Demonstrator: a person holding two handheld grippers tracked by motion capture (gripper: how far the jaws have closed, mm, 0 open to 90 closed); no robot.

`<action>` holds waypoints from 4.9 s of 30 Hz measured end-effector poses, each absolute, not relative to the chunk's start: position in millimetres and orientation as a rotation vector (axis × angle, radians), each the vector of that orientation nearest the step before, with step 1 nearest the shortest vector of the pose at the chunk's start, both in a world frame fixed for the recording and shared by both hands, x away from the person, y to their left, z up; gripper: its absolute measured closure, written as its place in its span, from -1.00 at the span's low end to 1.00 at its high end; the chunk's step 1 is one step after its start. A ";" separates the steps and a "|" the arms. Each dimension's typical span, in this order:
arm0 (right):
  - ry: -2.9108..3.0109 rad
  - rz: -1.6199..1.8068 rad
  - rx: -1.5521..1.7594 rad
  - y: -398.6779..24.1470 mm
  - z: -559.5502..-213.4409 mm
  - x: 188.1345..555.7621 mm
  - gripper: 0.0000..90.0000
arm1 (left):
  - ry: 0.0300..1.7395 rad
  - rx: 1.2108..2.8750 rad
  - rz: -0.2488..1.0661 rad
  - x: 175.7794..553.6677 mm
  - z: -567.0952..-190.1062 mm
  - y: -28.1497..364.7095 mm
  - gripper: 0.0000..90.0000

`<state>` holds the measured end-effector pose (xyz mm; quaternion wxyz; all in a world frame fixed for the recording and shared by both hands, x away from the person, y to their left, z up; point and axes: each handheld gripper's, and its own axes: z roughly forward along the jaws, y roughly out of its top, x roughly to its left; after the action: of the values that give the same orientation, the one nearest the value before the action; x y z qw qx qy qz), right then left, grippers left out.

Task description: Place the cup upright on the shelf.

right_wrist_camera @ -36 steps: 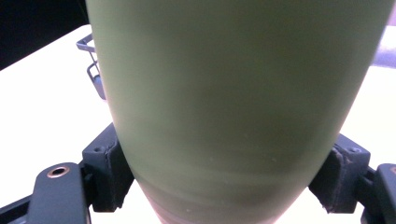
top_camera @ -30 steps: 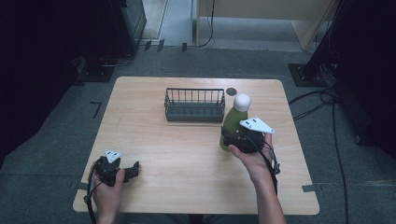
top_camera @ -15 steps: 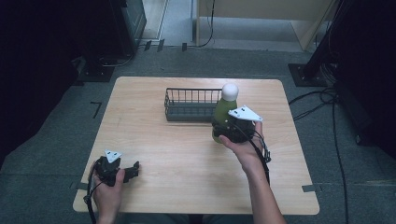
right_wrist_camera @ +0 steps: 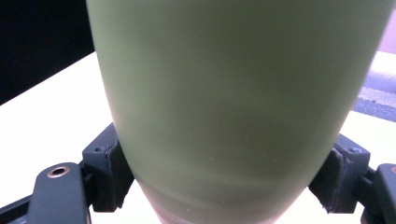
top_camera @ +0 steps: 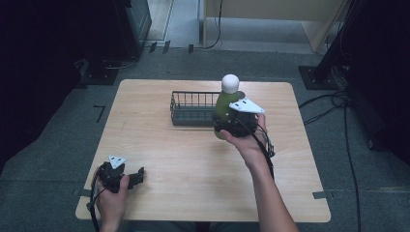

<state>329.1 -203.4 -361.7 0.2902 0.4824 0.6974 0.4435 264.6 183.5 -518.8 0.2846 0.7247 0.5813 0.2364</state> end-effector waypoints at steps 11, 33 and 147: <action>1.848 1.198 1.270 -197.5 -342.1 343.7 -0.55 | 1.555 1.938 0.633 264.6 -518.8 183.5 -1.00; 1.816 1.209 1.279 -188.5 -321.4 388.1 -0.55 | 1.555 1.940 0.633 264.6 -518.8 183.6 -1.00; 1.844 1.060 1.525 -268.0 -436.9 386.2 -1.00 | 1.555 1.941 0.632 264.5 -518.8 183.5 -1.00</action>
<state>386.2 -268.0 -436.9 0.2590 0.5627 0.6805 0.3913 264.5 183.5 -518.8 0.2839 0.7254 0.5810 0.2361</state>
